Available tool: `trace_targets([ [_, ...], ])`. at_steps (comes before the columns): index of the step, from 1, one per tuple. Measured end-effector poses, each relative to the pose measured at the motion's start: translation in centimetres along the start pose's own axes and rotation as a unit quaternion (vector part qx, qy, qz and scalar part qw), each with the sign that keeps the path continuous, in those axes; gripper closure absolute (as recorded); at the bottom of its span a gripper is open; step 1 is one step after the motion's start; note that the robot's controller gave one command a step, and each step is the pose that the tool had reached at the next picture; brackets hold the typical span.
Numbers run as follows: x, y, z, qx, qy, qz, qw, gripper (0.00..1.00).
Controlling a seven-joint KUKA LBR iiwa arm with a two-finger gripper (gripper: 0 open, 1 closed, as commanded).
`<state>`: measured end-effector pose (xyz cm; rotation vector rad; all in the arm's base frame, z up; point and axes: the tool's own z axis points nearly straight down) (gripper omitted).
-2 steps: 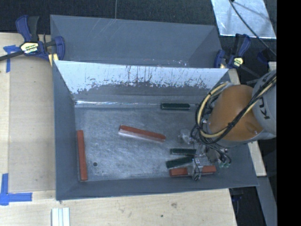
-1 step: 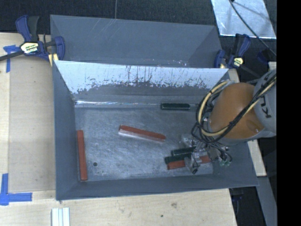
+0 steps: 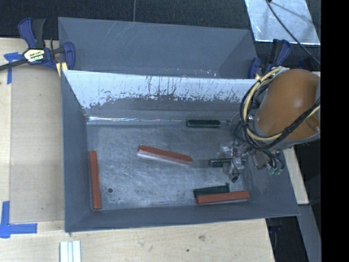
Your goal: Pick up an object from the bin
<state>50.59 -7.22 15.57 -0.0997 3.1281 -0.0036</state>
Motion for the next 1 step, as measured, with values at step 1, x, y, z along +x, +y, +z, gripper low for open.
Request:
trace_targets([
  [1, 0.42, -1.86, -10.32, 0.001, -0.0003, 0.001, 1.0000, 1.00],
])
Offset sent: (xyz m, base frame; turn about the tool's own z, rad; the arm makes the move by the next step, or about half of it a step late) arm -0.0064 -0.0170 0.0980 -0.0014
